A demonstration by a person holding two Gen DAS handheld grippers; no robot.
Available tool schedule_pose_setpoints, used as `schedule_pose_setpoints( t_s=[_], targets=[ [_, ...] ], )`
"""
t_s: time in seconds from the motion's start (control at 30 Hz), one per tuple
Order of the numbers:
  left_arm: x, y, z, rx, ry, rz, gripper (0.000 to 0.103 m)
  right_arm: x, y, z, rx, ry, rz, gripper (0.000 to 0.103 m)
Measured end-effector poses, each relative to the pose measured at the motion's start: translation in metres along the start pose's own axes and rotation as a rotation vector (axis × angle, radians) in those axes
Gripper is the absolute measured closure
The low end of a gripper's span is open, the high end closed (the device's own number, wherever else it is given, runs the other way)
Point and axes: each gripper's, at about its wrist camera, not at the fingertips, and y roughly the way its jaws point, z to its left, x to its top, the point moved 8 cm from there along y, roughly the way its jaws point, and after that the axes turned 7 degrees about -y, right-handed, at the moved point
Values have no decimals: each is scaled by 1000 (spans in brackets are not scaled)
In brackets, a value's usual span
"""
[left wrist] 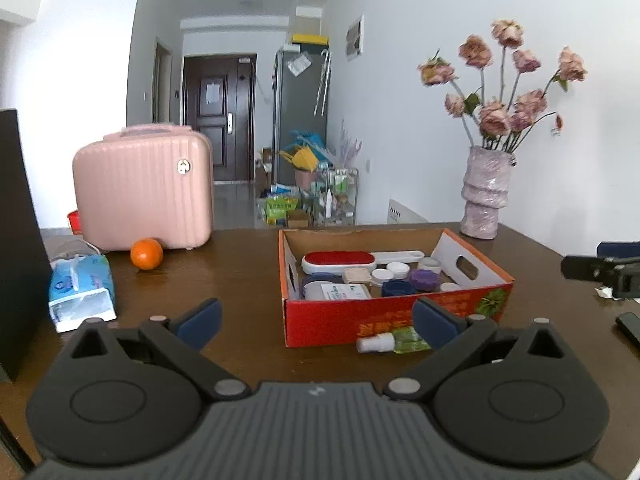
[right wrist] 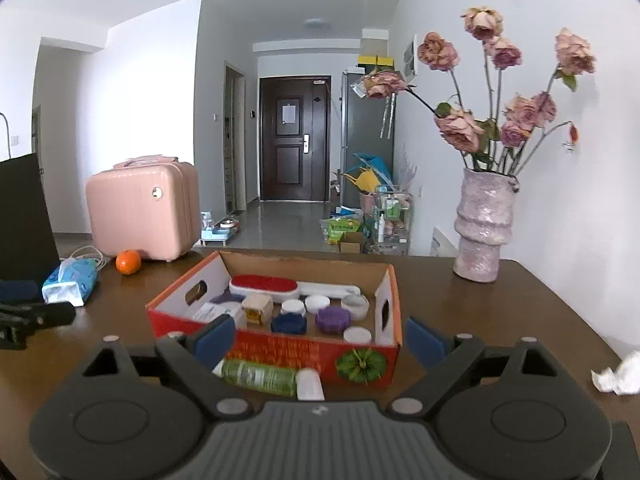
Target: Organize rigid objects
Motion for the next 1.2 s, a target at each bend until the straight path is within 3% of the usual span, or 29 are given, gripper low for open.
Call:
schedule_pose_setpoints(
  t_s=[0.23, 0.5, 0.67, 0.8, 1.2],
  targets=[
    [-40, -72, -7, -22, -28, -29, 0, -37, -62, 21, 37, 12, -78, 10],
    [-82, -115, 5, 55, -19, -65, 0, -83, -121, 39, 50, 101, -129, 8],
    [-95, -118, 8, 44, -34, -38, 0, -103, -142, 61, 67, 27, -159, 8],
    [-99, -115, 2, 12, -26, -38, 0, -111, -145, 67, 32, -57, -159, 8],
    [-108, -54, -7, -27, 5, 76, 0, -125, -86, 43, -1, 49, -5, 11]
  ],
)
